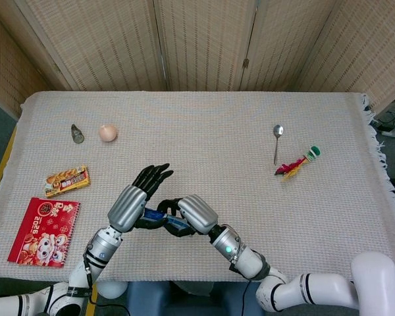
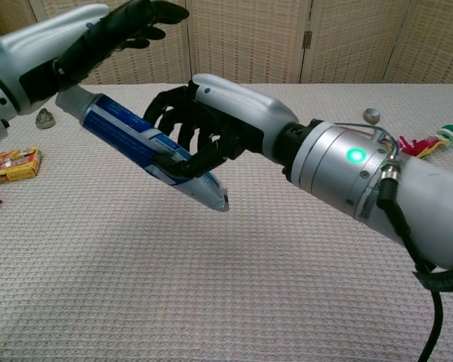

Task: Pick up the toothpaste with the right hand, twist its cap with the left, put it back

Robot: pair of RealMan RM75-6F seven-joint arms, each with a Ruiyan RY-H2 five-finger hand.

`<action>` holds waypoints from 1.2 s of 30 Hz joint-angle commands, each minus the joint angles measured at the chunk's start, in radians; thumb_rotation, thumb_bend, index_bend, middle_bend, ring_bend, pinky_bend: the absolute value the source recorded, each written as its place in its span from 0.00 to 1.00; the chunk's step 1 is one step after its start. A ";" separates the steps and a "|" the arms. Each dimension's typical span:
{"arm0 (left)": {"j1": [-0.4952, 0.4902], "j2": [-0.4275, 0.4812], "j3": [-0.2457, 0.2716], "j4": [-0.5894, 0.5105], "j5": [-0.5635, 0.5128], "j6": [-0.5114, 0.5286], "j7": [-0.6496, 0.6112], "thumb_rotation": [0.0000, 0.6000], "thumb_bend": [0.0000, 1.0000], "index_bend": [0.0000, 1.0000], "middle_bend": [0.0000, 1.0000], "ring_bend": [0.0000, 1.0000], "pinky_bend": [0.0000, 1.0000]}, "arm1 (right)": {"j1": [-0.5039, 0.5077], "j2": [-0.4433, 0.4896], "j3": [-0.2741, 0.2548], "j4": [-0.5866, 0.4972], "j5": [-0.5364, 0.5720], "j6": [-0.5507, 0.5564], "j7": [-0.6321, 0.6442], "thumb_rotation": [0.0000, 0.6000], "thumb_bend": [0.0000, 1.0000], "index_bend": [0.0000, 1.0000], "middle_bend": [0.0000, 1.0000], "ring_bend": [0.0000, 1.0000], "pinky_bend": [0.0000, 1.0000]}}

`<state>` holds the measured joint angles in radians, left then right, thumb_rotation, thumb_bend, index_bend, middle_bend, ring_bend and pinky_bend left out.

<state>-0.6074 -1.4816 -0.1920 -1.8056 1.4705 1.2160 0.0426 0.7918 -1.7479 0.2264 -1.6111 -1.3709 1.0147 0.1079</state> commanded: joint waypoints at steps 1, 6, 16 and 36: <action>-0.004 -0.006 0.002 0.001 0.000 -0.004 0.006 0.00 0.08 0.07 0.05 0.00 0.00 | 0.000 -0.007 0.004 -0.002 0.007 0.004 -0.009 1.00 0.83 0.75 0.62 0.64 0.62; -0.011 -0.011 0.006 0.000 -0.003 -0.012 0.017 0.00 0.08 0.06 0.05 0.00 0.00 | 0.001 -0.019 0.008 0.002 0.011 0.011 -0.016 1.00 0.84 0.76 0.63 0.65 0.62; -0.021 0.000 0.018 -0.006 -0.010 -0.037 0.034 0.00 0.08 0.05 0.05 0.00 0.00 | 0.000 -0.028 0.014 0.005 0.006 0.025 -0.025 1.00 0.87 0.77 0.64 0.67 0.63; 0.018 0.080 0.012 0.008 -0.021 0.005 -0.065 0.00 0.09 0.04 0.05 0.00 0.00 | -0.020 0.130 -0.096 0.067 0.030 -0.093 -0.141 1.00 0.87 0.73 0.58 0.62 0.59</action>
<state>-0.5916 -1.4044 -0.1807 -1.7998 1.4527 1.2207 -0.0195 0.7659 -1.6480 0.1442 -1.5525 -1.3606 0.9543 0.0142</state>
